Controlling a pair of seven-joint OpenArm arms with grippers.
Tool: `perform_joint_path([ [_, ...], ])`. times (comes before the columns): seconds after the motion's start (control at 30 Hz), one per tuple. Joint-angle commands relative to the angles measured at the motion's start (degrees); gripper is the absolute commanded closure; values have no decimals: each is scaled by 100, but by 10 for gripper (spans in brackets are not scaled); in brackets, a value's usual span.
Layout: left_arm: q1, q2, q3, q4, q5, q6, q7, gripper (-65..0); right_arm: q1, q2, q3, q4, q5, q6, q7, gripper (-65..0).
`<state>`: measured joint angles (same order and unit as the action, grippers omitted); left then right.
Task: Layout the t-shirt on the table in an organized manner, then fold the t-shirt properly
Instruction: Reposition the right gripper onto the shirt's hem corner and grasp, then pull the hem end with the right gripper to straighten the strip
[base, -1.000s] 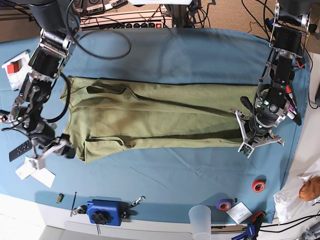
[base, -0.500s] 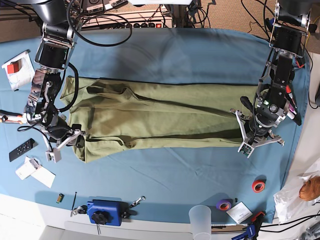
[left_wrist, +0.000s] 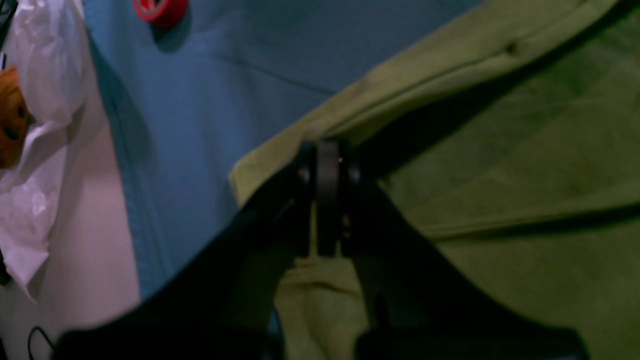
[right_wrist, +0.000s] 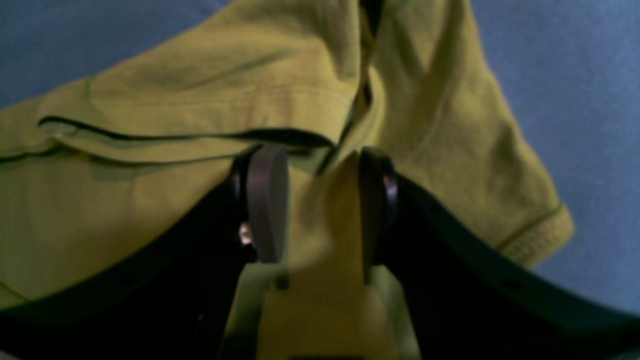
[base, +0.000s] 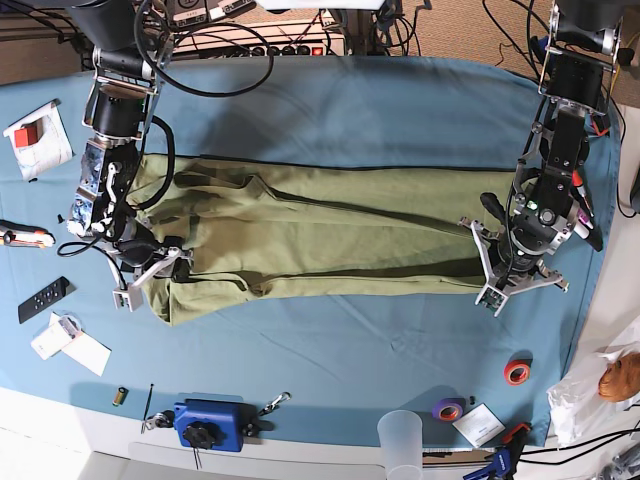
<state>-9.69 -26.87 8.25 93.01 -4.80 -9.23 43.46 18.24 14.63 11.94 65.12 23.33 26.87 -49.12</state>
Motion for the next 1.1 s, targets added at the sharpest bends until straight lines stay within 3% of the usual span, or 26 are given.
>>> perform_joint_path([
  [0.0,-122,-74,-39,98,4,42,-90,0,177,31,11,63,59,35,175,-236],
  [0.43,-125,-74,-39,98,-168,42,-94,0,289,-20,11,61,-269,24,588,-227],
  [0.57,-125,-72,-39,98,-295,24,-98,0,286,-103,11,61,-376,13,675,-163],
  [0.73,-125,-74,-39,98,-295,24,-98,0,286,-184,11,61,-555,-286,824,-155],
  [0.77,-125,-74,-39,98,-295,24,-98,0,286,-197,11,59,-623,-339,848,-131],
  [0.83,-125,-74,-39,98,-295,24,-101,0,286,-197,11,59,-688,-358,846,-9],
  [1.07,-125,-76,-39,98,-293,31,-87,0,286,-192,11,111,-664,-352,601,0],
])
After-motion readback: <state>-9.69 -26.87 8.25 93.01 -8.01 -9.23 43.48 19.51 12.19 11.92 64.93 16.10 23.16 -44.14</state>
